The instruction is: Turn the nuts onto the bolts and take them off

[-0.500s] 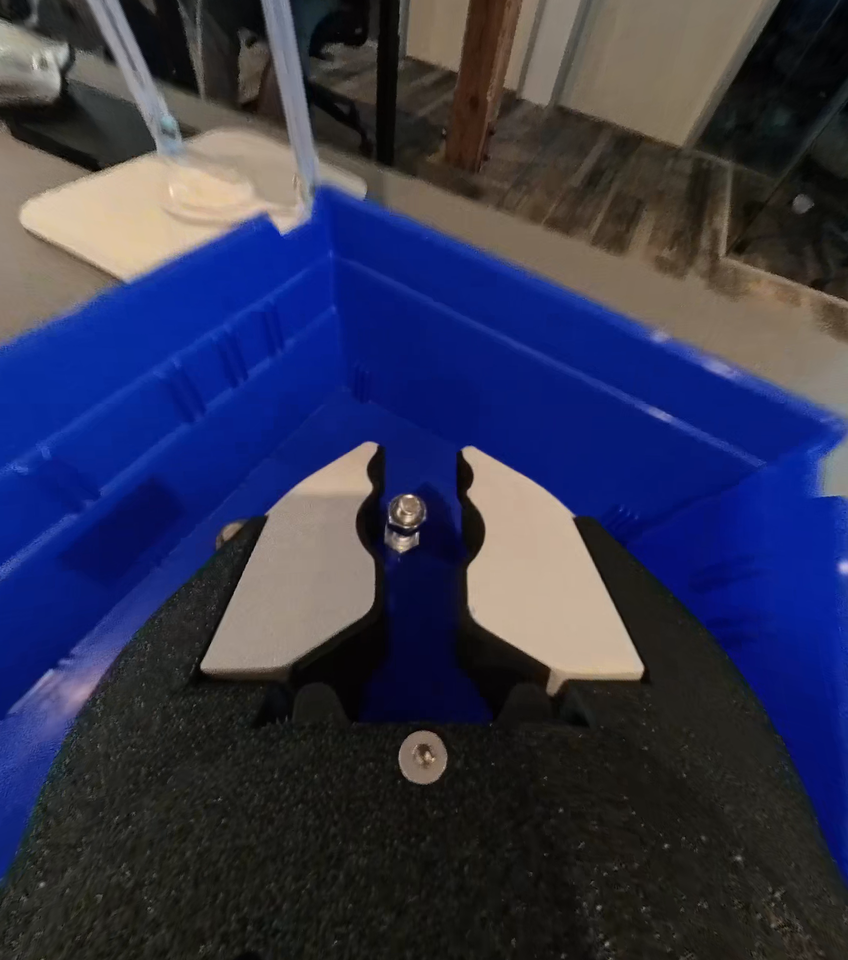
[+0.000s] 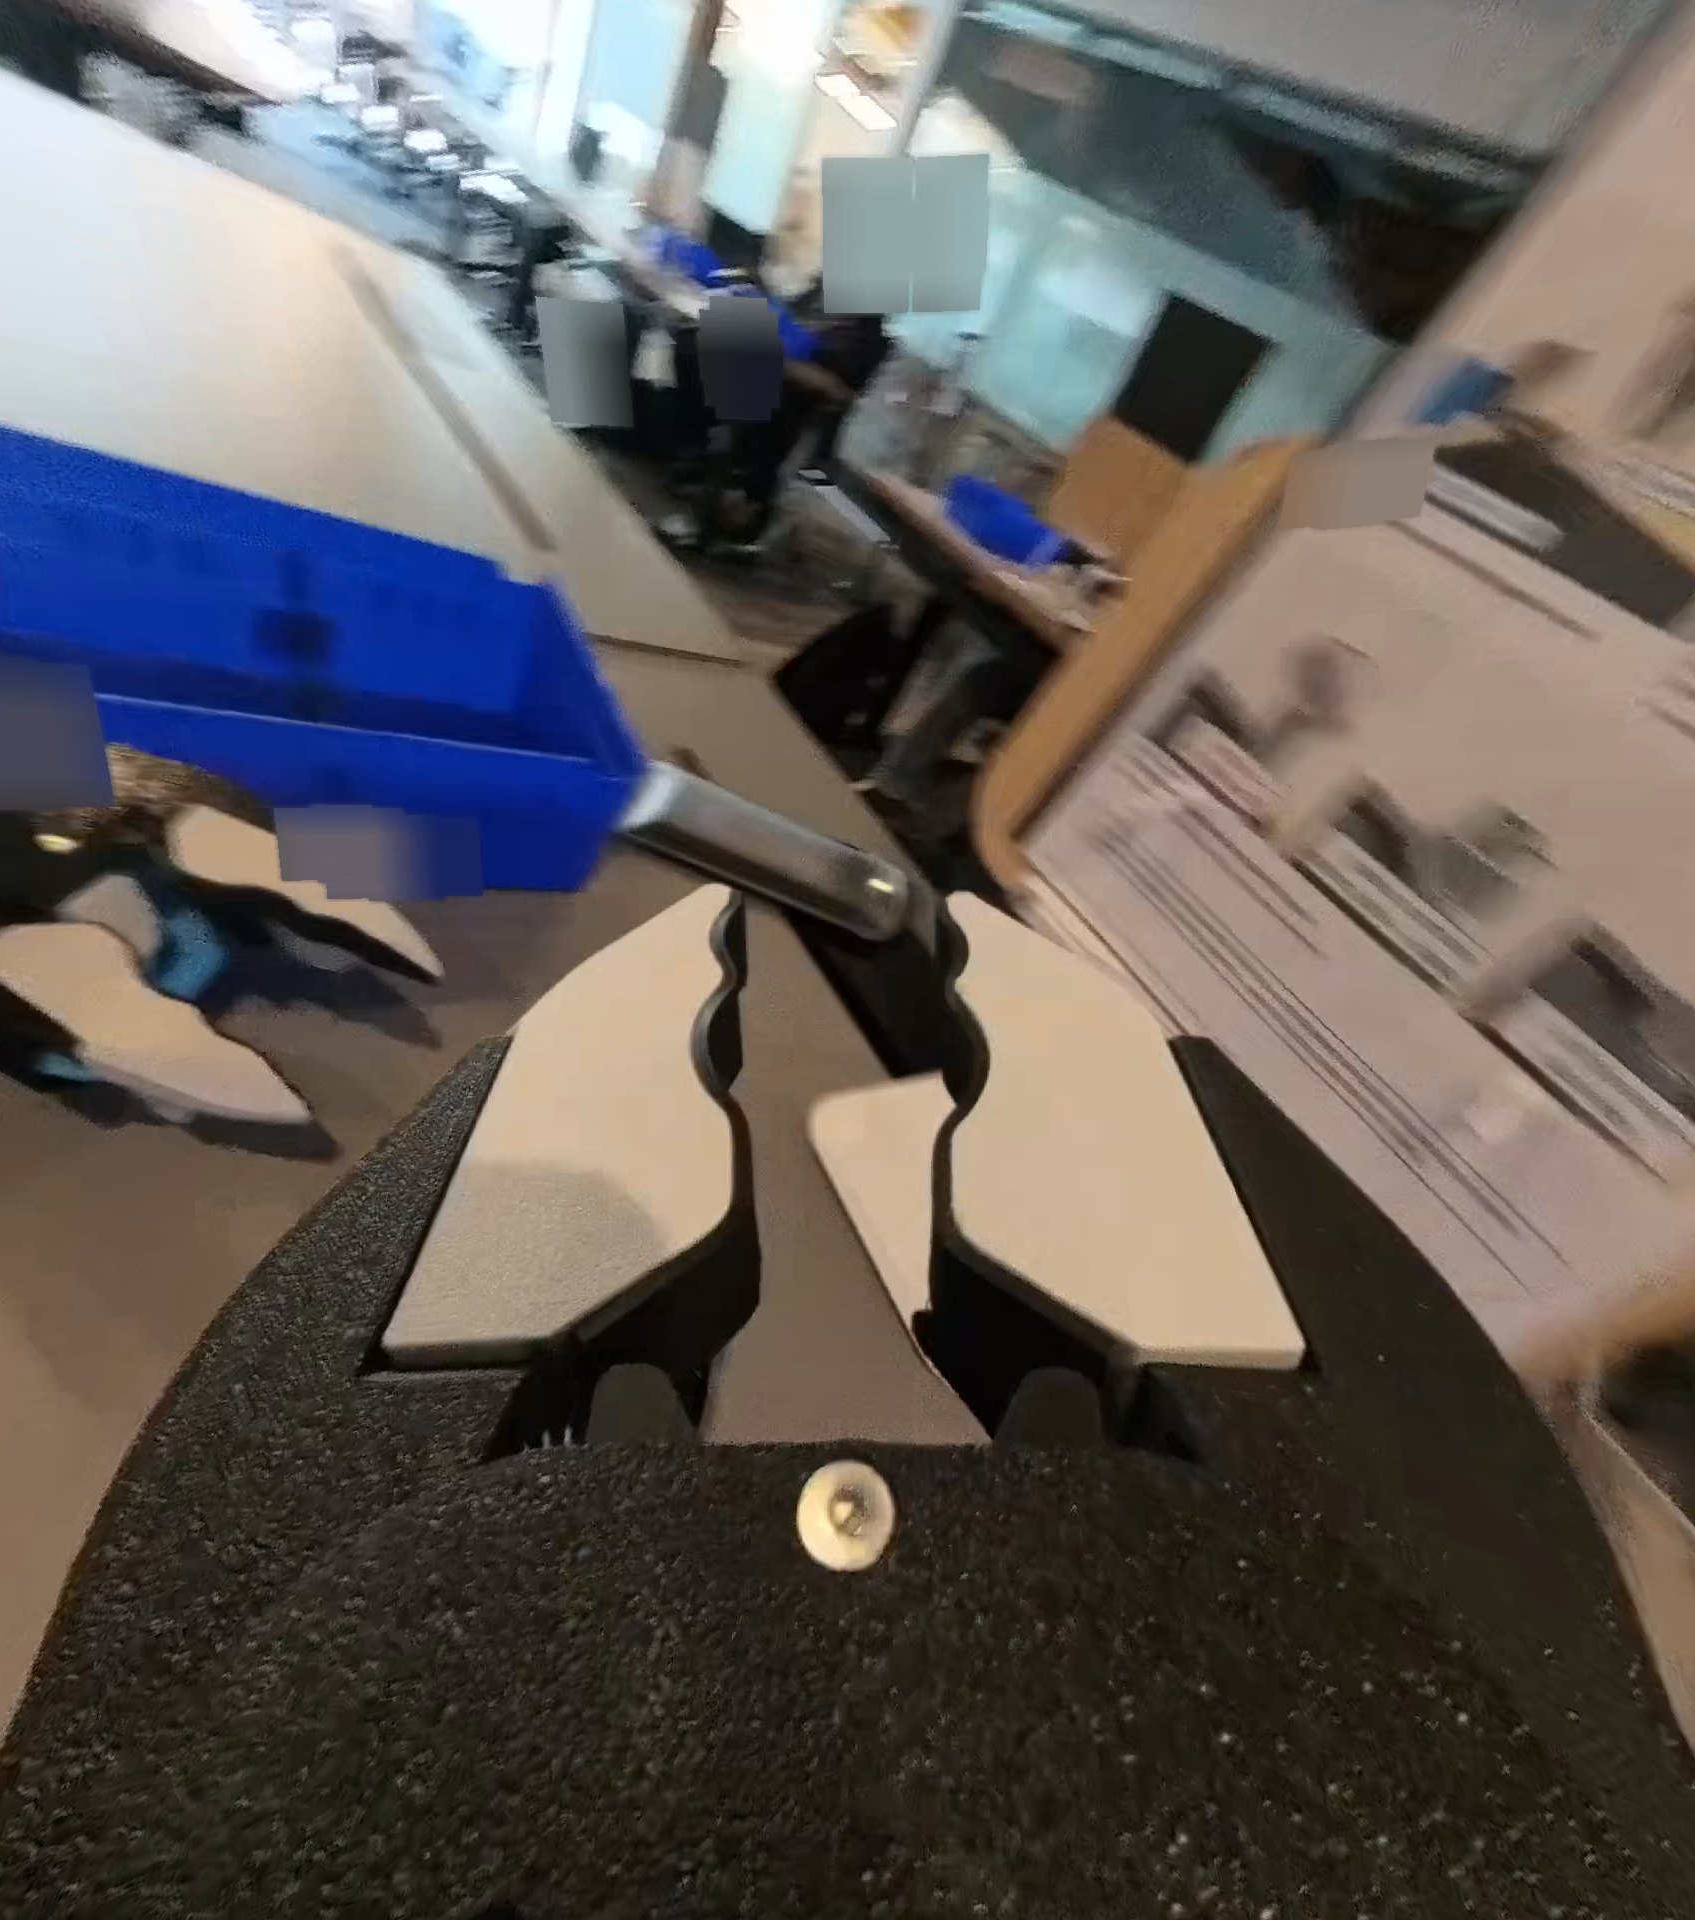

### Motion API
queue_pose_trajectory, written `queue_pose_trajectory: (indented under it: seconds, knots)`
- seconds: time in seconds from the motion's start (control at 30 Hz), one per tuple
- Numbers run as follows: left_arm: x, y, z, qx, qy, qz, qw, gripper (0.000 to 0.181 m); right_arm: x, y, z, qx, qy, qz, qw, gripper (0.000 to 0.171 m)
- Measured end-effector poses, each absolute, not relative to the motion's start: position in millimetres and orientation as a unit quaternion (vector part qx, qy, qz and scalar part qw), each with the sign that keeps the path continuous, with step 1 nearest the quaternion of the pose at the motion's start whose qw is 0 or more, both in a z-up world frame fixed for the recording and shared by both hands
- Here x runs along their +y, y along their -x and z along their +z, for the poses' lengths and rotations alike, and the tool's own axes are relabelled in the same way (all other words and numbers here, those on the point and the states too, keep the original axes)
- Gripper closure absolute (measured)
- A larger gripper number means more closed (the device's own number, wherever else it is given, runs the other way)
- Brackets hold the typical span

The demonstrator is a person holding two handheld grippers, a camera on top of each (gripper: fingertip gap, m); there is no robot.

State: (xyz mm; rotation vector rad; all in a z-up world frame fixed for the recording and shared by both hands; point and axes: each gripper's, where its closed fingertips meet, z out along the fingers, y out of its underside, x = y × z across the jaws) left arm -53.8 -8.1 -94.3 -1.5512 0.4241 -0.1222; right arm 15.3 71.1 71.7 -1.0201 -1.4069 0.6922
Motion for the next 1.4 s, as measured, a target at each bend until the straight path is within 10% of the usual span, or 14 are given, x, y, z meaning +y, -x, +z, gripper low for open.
queue_pose_trajectory:
  seconds: [0.67, 1.4]
  knots:
    - [-21, 29, -90, 0.261, 0.659, -0.013, 0.705, 0.136, -143, 223, -137, -0.999, 0.011, 0.024, -0.040, 0.152]
    - [-20, 28, -94, 0.269, 0.665, -0.019, 0.696, 0.135, -135, 241, -140, -0.998, -0.020, -0.057, 0.022, 0.153]
